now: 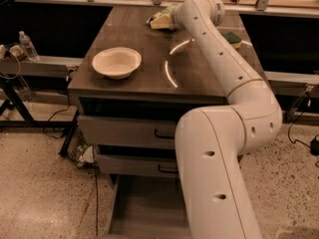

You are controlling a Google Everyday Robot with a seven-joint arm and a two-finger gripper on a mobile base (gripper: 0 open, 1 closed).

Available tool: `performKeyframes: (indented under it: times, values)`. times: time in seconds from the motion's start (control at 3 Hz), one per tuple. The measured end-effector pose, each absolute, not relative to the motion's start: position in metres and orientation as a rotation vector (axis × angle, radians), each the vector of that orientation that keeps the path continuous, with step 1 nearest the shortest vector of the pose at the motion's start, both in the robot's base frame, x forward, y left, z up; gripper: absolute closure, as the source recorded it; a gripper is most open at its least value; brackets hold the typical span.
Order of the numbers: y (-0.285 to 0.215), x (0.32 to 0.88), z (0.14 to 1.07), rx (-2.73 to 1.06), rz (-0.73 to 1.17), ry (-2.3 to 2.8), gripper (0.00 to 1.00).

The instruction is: Move green jalapeno chip bag near paper bowl

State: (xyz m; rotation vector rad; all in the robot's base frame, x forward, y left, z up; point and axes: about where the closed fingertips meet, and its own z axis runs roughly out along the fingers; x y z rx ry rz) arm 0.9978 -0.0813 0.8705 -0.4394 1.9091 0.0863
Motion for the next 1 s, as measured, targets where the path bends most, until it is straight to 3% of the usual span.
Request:
performKeyframes:
  times: [0.33, 1.0]
  values:
    - [-0.0895, 1.0014, 0.8545, -0.421, 0.078, 1.942, 0.15]
    - [-0.0884, 1.0018, 0.8448, -0.424, 0.089, 1.964, 0.62]
